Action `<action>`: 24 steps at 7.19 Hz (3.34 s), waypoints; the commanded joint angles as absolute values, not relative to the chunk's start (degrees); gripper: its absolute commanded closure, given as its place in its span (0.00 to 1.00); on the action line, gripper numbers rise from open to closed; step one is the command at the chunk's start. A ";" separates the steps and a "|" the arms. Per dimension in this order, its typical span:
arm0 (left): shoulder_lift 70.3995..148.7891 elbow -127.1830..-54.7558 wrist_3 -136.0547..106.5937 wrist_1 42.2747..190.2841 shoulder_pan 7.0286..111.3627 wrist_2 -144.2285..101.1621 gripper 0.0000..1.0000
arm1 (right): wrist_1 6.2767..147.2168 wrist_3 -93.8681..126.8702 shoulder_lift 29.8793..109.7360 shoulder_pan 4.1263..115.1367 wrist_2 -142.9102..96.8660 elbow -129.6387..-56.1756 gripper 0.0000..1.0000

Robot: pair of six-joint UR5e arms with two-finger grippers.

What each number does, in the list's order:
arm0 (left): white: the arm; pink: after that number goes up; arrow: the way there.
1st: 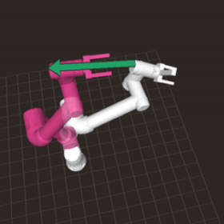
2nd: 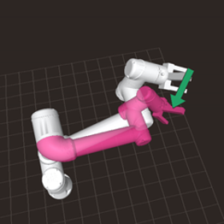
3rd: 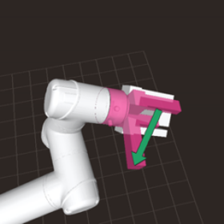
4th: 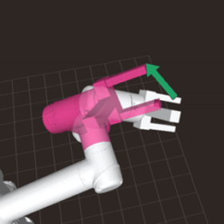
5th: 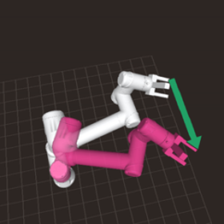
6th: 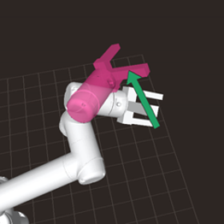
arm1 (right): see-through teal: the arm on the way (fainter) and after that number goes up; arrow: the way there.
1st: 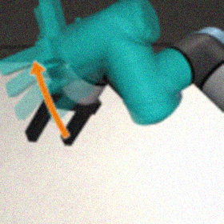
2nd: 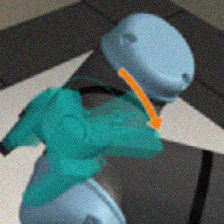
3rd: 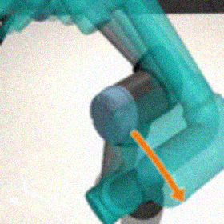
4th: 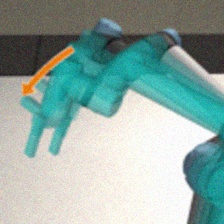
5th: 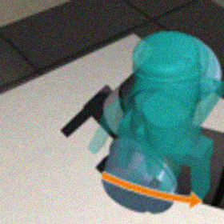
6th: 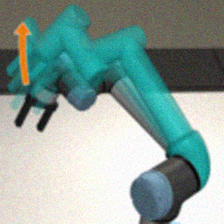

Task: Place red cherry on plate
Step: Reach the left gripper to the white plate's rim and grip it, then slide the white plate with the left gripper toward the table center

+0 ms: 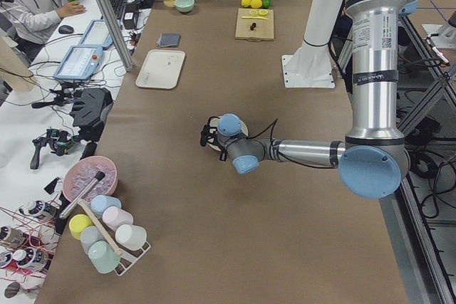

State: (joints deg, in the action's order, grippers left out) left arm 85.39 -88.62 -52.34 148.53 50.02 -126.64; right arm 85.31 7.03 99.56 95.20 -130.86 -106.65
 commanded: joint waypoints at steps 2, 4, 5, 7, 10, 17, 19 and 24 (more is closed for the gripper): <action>85.69 -89.47 -52.38 148.36 50.10 -127.96 1.00 | 85.34 7.03 99.49 95.27 -131.13 -106.70 0.00; 89.53 -91.66 -53.78 142.95 55.86 -136.19 1.00 | 85.34 7.03 99.58 95.27 -131.13 -106.70 0.00; 92.43 -95.59 -53.79 135.08 57.55 -138.06 1.00 | 85.34 7.03 99.58 95.27 -131.13 -106.61 0.00; 100.94 -106.83 -53.79 112.08 57.57 -137.73 1.00 | 85.43 7.03 99.49 95.27 -131.22 -106.61 0.00; 111.76 -107.58 -70.50 108.98 43.86 -126.03 1.00 | 85.43 7.12 99.49 95.27 -131.22 -106.61 0.00; 115.49 -106.26 -83.06 109.77 15.56 -99.15 1.00 | 85.43 7.12 99.40 95.27 -131.31 -106.70 0.00; 114.61 -103.73 -82.88 113.89 15.38 -98.97 1.00 | 85.43 7.12 99.40 95.27 -131.31 -106.70 0.00; 113.12 -103.53 -82.36 117.16 17.48 -99.49 0.02 | 85.43 7.12 99.40 95.27 -131.31 -106.70 0.00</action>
State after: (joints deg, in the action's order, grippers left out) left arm 113.19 -103.38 -82.53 117.15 16.28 -99.09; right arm 85.43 7.12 99.44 95.27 -131.31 -106.70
